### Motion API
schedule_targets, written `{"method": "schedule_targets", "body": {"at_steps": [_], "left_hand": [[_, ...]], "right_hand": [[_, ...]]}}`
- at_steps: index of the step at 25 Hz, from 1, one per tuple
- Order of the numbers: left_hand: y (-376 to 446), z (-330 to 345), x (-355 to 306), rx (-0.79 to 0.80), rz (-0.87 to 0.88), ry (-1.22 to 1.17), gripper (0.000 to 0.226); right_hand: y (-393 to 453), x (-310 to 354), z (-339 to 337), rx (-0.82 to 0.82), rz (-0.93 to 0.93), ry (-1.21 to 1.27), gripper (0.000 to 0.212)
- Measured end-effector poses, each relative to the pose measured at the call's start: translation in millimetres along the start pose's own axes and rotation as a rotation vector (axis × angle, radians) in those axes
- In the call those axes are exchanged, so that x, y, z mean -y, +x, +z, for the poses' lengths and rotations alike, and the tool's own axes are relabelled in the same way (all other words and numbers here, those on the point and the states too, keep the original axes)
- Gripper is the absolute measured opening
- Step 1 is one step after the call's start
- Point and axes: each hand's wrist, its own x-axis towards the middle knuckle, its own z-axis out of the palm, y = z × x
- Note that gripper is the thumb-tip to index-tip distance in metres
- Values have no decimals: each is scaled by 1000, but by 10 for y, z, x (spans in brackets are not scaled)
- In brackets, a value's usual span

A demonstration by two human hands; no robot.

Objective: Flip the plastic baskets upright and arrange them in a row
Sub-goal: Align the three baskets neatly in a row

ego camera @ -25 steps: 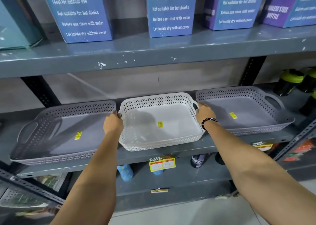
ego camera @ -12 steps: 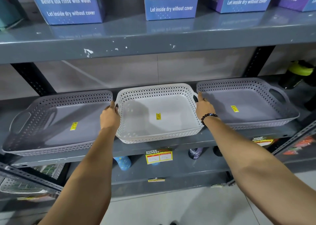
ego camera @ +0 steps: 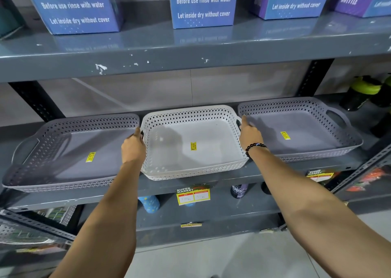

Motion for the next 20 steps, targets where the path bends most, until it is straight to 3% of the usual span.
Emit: {"method": "schedule_targets", "body": {"at_steps": [10,20], "left_hand": [[-21,-7,-35,10,-24,-1,47],[-49,-23,-160,-29,-120,-164,52]], "right_hand": [[-85,10,7,29,4,30,70],[-71,-18,10,34,19,23,69]]}}
